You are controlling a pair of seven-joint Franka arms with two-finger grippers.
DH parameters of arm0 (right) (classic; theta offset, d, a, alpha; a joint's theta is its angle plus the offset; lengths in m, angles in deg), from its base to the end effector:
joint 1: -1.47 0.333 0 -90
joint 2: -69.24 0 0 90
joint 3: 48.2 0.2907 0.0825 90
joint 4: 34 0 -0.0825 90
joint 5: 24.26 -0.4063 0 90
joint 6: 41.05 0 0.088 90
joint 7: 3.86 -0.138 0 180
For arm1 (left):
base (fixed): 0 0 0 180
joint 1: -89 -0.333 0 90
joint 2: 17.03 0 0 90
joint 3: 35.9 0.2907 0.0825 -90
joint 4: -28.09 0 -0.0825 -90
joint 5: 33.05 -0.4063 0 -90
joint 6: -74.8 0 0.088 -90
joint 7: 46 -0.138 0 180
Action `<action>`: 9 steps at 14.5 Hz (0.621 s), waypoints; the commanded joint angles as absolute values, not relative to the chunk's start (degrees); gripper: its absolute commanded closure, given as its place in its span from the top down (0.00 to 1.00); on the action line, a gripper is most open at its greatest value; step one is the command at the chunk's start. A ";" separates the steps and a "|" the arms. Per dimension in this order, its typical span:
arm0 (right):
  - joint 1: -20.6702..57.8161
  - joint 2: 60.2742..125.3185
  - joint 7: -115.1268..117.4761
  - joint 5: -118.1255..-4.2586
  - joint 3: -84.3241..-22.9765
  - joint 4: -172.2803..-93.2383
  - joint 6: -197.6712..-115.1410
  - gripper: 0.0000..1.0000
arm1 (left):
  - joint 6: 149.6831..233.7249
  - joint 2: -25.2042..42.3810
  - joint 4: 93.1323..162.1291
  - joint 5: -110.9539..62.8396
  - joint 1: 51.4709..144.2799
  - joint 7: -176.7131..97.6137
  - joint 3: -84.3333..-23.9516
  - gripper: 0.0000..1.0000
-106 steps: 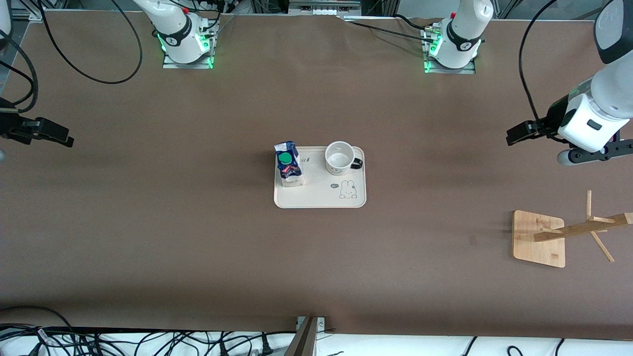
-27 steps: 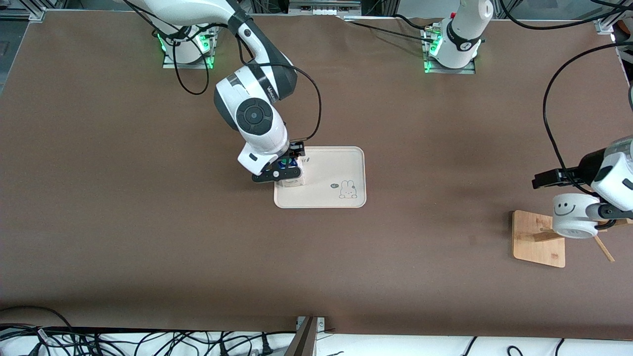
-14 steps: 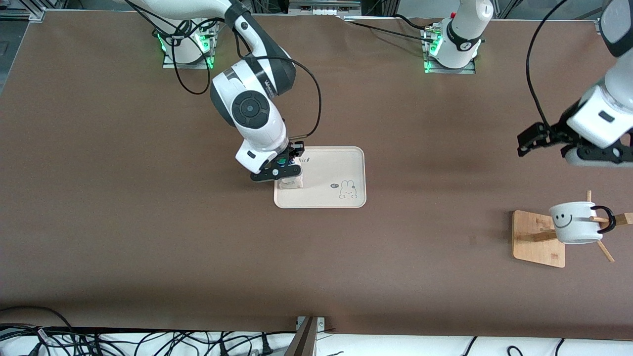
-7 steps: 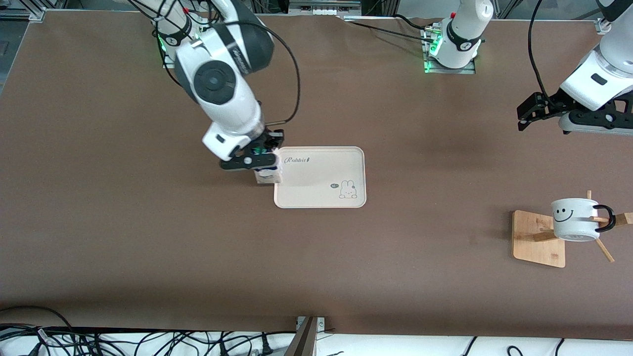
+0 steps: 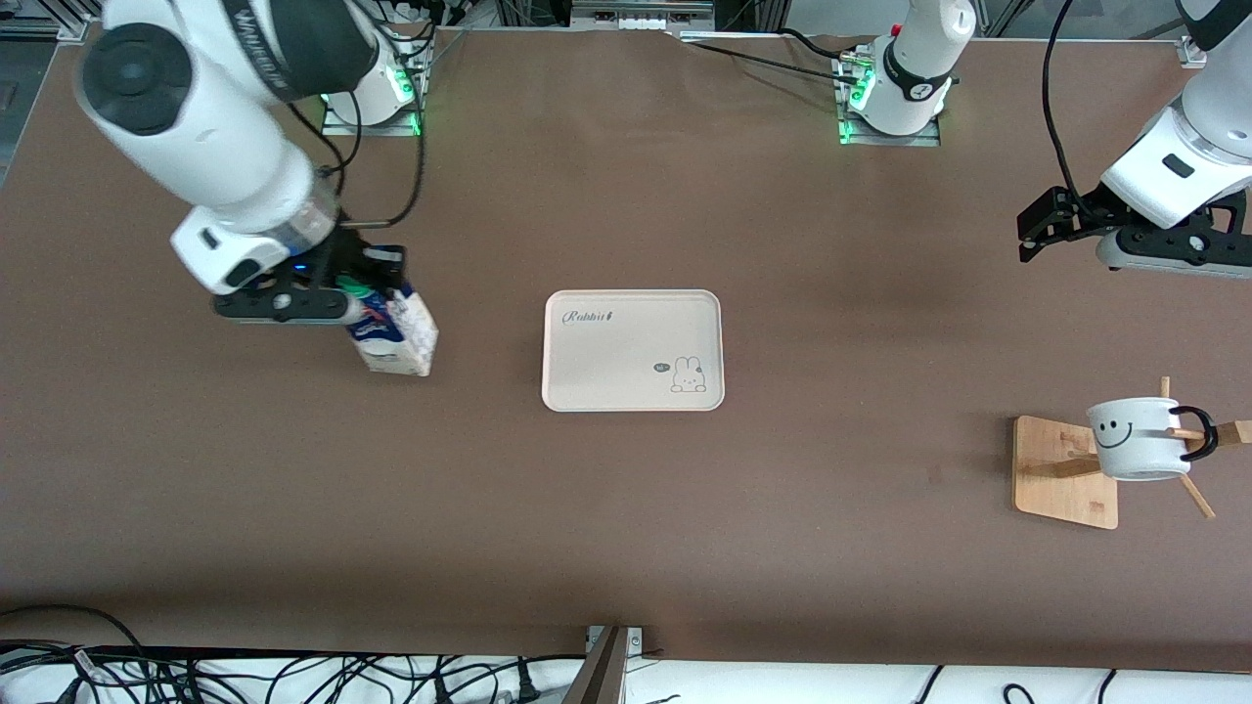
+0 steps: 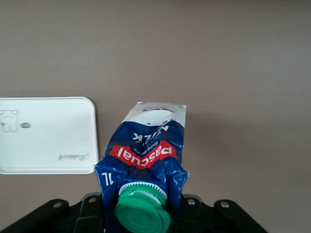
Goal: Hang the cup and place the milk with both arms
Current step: 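Release the mug and raise the left gripper while the right gripper carries milk, then lower the milk carton onto the table beside the right arm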
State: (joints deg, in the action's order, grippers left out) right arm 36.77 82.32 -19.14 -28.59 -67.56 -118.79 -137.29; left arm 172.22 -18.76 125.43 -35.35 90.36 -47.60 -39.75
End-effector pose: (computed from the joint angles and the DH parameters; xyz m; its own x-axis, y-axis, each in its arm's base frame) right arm 0.6099 0.2020 0.4904 0.9998 0.0102 -0.0150 0.0103 -0.9999 0.0042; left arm 0.5765 -0.0479 0.5334 0.9919 -0.1237 0.0302 -0.1223 -0.9916 -0.0428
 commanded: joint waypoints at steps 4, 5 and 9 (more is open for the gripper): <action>36.72 82.95 -4.76 -28.83 -77.28 -121.88 -137.55 0.42 | 169.46 -16.42 121.61 -36.74 90.85 -48.46 -40.04 1.00; 35.85 83.74 -3.61 -28.74 -77.73 -122.50 -138.16 0.42 | 169.46 -16.42 121.61 -36.65 90.85 -48.46 -40.04 1.00; 33.47 86.20 -3.51 -28.74 -77.73 -125.74 -143.51 0.42 | 168.85 -16.42 121.61 -36.74 90.85 -48.37 -40.12 1.00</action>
State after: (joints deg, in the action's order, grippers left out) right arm 34.01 85.41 -4.56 -28.60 -77.77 -123.67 -140.31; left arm 170.55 -17.24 123.55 -35.36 90.67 -47.60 -39.89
